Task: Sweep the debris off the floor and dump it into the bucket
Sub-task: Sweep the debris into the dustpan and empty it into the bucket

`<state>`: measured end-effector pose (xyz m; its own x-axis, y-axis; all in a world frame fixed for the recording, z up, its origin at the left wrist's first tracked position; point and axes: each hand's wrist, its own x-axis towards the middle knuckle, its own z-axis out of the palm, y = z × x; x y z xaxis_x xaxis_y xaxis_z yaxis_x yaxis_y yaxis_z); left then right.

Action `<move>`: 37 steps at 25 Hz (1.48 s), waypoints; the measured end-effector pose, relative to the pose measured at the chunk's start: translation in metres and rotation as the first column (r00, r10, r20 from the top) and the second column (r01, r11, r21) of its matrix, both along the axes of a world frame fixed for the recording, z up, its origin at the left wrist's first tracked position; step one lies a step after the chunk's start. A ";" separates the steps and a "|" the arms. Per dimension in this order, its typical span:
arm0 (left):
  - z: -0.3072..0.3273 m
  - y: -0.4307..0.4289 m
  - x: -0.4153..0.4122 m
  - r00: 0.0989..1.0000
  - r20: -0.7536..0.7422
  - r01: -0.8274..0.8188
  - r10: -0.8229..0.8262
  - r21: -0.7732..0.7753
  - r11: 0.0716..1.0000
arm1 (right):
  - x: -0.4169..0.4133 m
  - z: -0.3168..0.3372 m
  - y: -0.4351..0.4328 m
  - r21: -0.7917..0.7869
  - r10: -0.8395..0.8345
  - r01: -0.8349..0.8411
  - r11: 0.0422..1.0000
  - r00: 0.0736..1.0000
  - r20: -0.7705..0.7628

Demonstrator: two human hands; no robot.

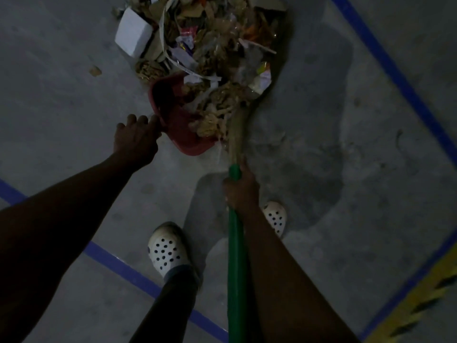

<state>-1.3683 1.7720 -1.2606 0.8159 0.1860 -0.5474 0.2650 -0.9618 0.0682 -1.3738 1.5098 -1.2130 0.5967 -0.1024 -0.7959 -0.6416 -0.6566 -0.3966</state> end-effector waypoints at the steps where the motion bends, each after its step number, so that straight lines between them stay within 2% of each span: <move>1: 0.002 -0.002 0.002 1.000 -0.003 -0.002 0.002 -0.001 1.000 | -0.008 0.009 0.007 0.024 0.004 -0.004 1.000 1.000 -0.016; 5: 0.009 -0.003 0.005 1.000 -0.025 0.001 0.000 0.007 1.000 | -0.047 0.070 0.003 0.035 -0.148 0.148 0.988 0.989 0.000; 7: 0.009 -0.004 0.005 1.000 -0.027 -0.014 0.014 -0.001 1.000 | -0.059 0.107 -0.015 -0.032 -0.197 0.198 0.980 0.980 0.025; 9: 0.008 -0.005 0.003 0.999 -0.033 -0.032 0.032 -0.006 0.999 | -0.052 0.116 -0.033 -0.122 -0.181 0.190 0.974 0.980 0.077; 11: 0.006 -0.007 0.000 0.998 -0.037 -0.048 0.047 -0.019 0.999 | -0.027 0.096 -0.045 -0.157 -0.152 0.168 0.973 0.983 0.105; 14: 0.000 -0.005 -0.002 0.998 -0.030 -0.055 0.054 -0.034 0.998 | 0.028 0.048 -0.040 -0.149 -0.054 0.061 0.987 0.997 0.054; 16: -0.006 0.000 -0.001 0.998 -0.032 -0.049 0.047 -0.040 0.998 | 0.043 0.025 -0.023 -0.084 0.023 -0.022 0.996 1.000 0.018; 19: -0.009 0.007 0.000 0.997 -0.042 -0.067 0.065 -0.046 0.997 | 0.007 0.019 -0.006 -0.039 0.104 -0.103 0.994 0.994 0.025; 21: -0.005 0.008 0.003 0.996 -0.044 -0.081 0.080 -0.040 0.996 | -0.041 0.043 -0.011 -0.038 0.062 -0.060 0.997 0.998 0.034; 23: -0.001 0.010 0.006 0.995 -0.047 -0.095 0.093 -0.029 0.995 | -0.081 0.080 -0.027 -0.068 0.074 -0.066 0.996 0.990 0.117; 25: 0.003 0.013 0.010 0.993 -0.049 -0.112 0.111 -0.009 0.994 | -0.088 0.104 -0.042 -0.094 0.089 -0.076 0.993 0.986 0.138; 28: 0.005 0.015 0.019 0.992 -0.047 -0.119 0.119 0.008 0.993 | -0.029 0.086 -0.041 -0.120 -0.060 0.089 0.989 0.973 0.222; 30: 0.003 0.014 0.023 0.992 -0.022 -0.125 0.125 0.016 0.992 | 0.038 0.048 -0.028 -0.131 -0.066 0.103 0.986 0.964 0.258; 33: -0.004 0.016 0.027 0.992 -0.001 -0.129 0.129 0.009 0.992 | 0.126 -0.004 0.005 -0.136 0.082 -0.057 0.989 0.978 0.193; 37: -0.007 0.020 0.030 0.993 -0.001 -0.121 0.121 0.022 0.992 | 0.138 -0.031 0.026 -0.084 0.263 -0.255 0.963 0.959 0.103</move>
<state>-1.3381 1.7922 -1.2681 0.7852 0.2958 -0.5440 0.3801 -0.9238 0.0463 -1.2359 1.5356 -1.2442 0.6951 0.0148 -0.7187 -0.4001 -0.8226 -0.4039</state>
